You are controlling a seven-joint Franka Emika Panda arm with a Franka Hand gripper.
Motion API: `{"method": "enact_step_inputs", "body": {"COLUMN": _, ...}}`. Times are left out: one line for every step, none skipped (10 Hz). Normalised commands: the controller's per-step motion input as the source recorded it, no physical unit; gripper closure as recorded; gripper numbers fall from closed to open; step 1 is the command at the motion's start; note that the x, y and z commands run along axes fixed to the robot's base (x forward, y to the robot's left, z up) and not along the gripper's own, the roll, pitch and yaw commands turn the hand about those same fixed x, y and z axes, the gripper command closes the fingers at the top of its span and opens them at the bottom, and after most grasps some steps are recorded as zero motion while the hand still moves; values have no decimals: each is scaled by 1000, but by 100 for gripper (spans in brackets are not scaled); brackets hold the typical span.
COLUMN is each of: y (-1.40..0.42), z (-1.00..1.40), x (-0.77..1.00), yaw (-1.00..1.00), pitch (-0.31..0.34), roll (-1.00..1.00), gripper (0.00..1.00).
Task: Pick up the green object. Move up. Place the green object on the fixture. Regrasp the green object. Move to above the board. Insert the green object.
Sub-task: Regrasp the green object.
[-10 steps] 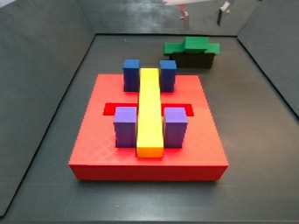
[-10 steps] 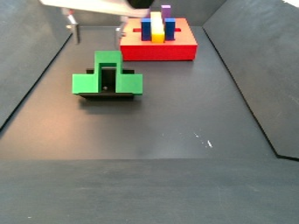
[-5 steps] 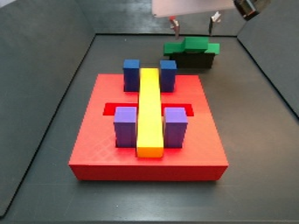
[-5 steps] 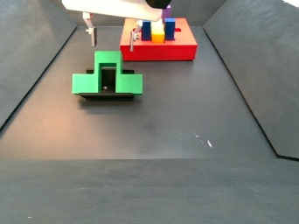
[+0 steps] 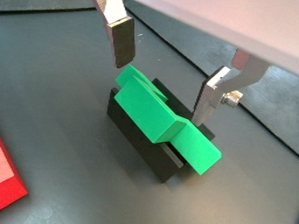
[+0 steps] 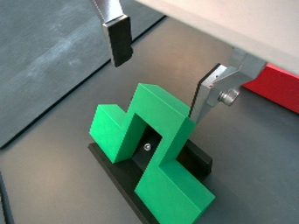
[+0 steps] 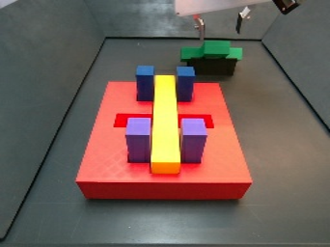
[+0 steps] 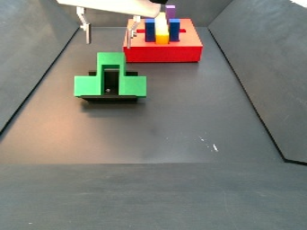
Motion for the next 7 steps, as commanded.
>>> {"method": "enact_step_inputs", "body": {"y": -157, "z": 0, "x": 269, "yaw": 0, "pitch": 49, "roll": 923, "gripper": 0}}
{"method": "enact_step_inputs", "body": {"y": -163, "z": 0, "x": 340, "yaw": -9, "pitch": 117, "roll": 1000, "gripper": 0}}
{"method": "enact_step_inputs", "body": {"y": -146, "z": 0, "x": 331, "yaw": -17, "pitch": 171, "roll": 1000, "gripper": 0}}
{"method": "enact_step_inputs", "body": {"y": -211, "z": -83, "x": 203, "yaw": -34, "pitch": 166, "roll": 894, "gripper": 0}}
{"method": "enact_step_inputs", "body": {"y": -171, "z": -106, "x": 291, "yaw": 0, "pitch": 157, "roll": 797, "gripper": 0}}
{"method": "enact_step_inputs", "body": {"y": -149, "z": -177, "x": 357, "yaw": 0, "pitch": 174, "roll": 806, "gripper": 0}}
{"method": "enact_step_inputs", "body": {"y": -174, "z": -243, "x": 291, "yaw": 0, "pitch": 183, "roll": 774, "gripper": 0}}
